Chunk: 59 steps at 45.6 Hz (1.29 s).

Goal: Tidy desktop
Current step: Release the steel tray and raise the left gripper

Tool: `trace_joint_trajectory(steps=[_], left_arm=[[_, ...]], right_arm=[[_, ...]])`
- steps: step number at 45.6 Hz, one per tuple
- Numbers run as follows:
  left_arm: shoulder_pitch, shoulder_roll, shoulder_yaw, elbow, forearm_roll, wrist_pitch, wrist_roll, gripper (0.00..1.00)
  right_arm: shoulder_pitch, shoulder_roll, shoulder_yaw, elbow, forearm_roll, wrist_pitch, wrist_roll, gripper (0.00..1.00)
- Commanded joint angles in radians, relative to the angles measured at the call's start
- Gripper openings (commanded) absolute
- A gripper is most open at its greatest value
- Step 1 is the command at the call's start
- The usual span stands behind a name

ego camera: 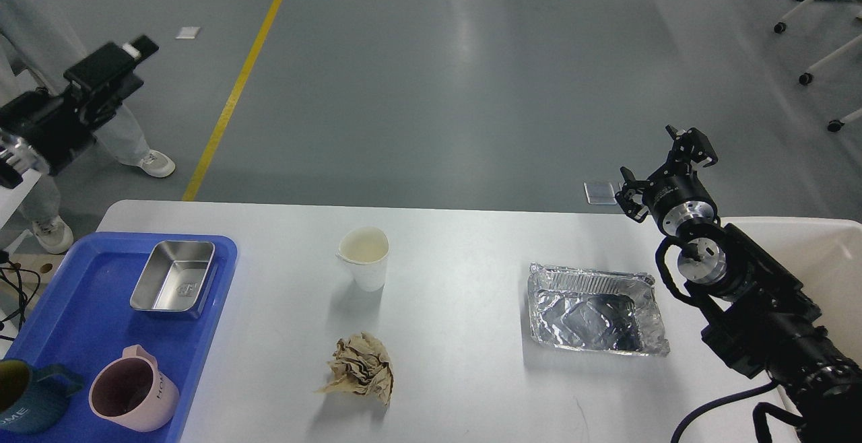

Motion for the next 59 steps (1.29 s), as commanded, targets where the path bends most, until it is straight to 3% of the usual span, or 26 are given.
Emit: trace_joint_trajectory(steps=[1, 15, 26, 33, 37, 39, 42, 48, 59], left_arm=[[-0.075, -0.071, -0.019, 0.043, -0.153, -0.006, -0.003, 0.95], [-0.029, -0.312, -0.088, 0.281, -0.676, -0.029, -0.118, 0.96], [0.096, -0.413, -0.241, 0.378, -0.955, -0.26, -0.106, 0.97], [0.152, -0.428, -0.296, 0.379, -0.998, -0.325, -0.055, 0.97], [0.169, -0.43, -0.327, 0.379, -1.067, -0.331, 0.017, 0.97], [0.178, -0.43, -0.342, 0.379, -1.115, -0.331, 0.073, 0.97], [0.186, -0.43, -0.353, 0.378, -1.156, -0.333, 0.113, 0.97], [0.197, -0.43, -0.359, 0.373, -1.178, -0.345, 0.123, 0.97], [0.221, -0.43, -0.381, 0.368, -1.184, -0.409, 0.124, 0.97]], right_arm=[[0.01, -0.004, 0.001, 0.001, 0.0, 0.0, 0.0, 1.0], [0.016, -0.006, 0.001, 0.006, 0.0, 0.0, 0.0, 1.0], [0.018, -0.009, 0.001, 0.01, 0.0, -0.003, 0.002, 1.0], [0.013, -0.032, 0.001, 0.038, 0.0, 0.014, 0.002, 1.0], [0.003, -0.062, -0.015, 0.079, -0.037, 0.046, 0.003, 1.0], [0.003, -0.082, -0.061, 0.092, -0.078, 0.092, 0.003, 1.0], [0.003, -0.116, -0.139, 0.098, -0.107, 0.133, 0.005, 1.0], [0.007, -0.266, -0.371, 0.22, -0.158, 0.166, 0.012, 1.0], [0.015, -0.706, -0.604, 0.541, -0.198, 0.248, 0.014, 1.0]])
